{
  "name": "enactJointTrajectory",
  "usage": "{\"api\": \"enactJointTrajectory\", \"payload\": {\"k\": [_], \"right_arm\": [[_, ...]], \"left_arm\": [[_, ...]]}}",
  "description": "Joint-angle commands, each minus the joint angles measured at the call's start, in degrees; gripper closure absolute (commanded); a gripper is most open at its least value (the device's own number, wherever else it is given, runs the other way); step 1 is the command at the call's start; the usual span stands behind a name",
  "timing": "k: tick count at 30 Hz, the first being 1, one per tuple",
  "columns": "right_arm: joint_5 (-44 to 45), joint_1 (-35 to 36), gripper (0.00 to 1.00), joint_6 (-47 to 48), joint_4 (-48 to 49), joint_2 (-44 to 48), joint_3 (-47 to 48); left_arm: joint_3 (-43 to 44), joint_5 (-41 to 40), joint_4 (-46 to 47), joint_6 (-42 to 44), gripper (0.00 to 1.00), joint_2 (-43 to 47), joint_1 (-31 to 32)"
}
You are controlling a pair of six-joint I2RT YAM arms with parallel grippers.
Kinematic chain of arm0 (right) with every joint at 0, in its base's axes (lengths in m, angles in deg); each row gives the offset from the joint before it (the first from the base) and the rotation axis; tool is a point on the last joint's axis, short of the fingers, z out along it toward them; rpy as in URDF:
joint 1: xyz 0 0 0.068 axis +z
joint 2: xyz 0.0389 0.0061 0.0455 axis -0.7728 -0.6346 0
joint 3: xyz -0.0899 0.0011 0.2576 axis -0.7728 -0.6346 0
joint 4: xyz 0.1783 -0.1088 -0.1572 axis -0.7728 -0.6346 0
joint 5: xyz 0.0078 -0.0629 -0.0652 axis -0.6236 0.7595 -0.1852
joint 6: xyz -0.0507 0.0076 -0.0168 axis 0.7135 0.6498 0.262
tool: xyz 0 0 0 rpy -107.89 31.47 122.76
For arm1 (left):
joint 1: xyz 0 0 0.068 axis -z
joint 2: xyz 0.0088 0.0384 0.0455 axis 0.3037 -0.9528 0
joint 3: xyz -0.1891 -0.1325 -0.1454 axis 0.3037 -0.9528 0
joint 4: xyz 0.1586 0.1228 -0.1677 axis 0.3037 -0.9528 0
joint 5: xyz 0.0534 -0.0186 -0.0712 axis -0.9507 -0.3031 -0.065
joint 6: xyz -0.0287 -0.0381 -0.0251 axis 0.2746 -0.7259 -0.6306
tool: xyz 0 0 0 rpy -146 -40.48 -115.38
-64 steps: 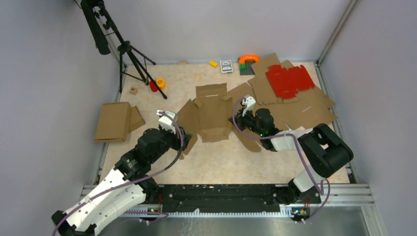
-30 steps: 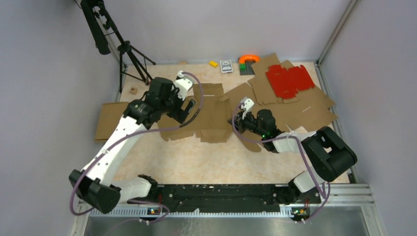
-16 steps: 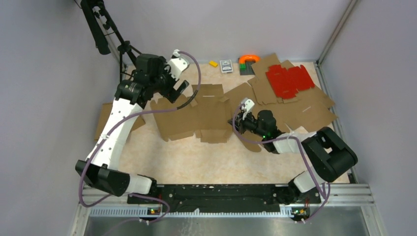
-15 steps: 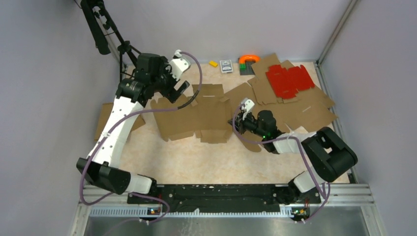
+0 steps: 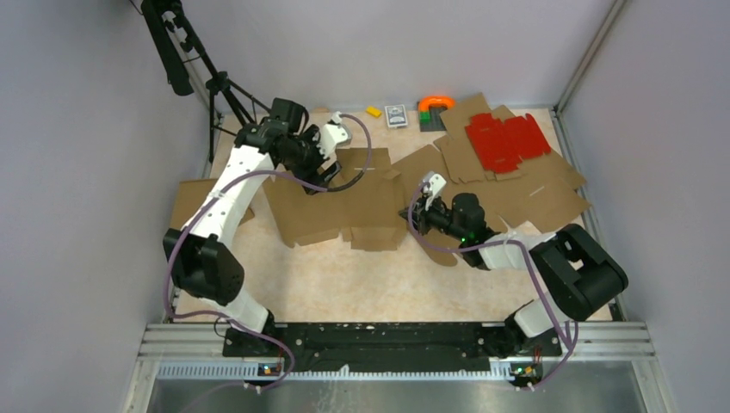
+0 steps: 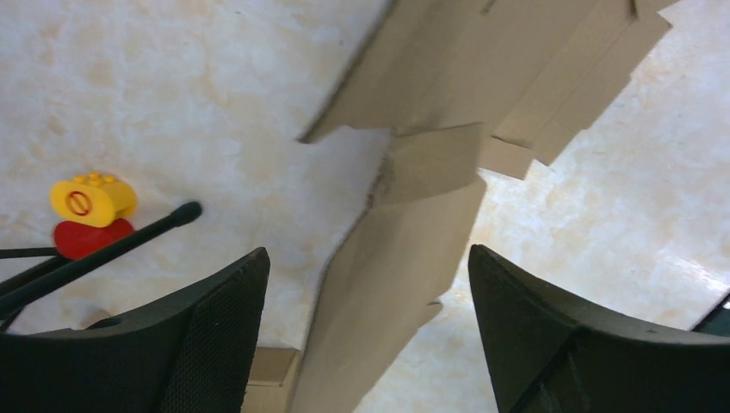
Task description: Fold the paper box
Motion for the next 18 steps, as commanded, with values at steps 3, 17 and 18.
{"api": "enactJointTrajectory", "payload": {"k": [3, 17, 18], "right_arm": [[-0.8, 0.6, 0.98, 0.3, 2.9, 1.6, 0.5], [-0.1, 1.6, 1.00, 0.4, 2.3, 0.6, 1.5], [0.2, 1.7, 1.00, 0.6, 2.3, 0.6, 1.5]], "left_arm": [[-0.3, 0.2, -6.9, -1.5, 0.32, 2.6, 2.0], [-14.5, -5.6, -5.6, -12.8, 0.47, 14.5, 11.9], [-15.1, -6.2, -5.6, -13.9, 0.47, 14.7, 11.9]]}}
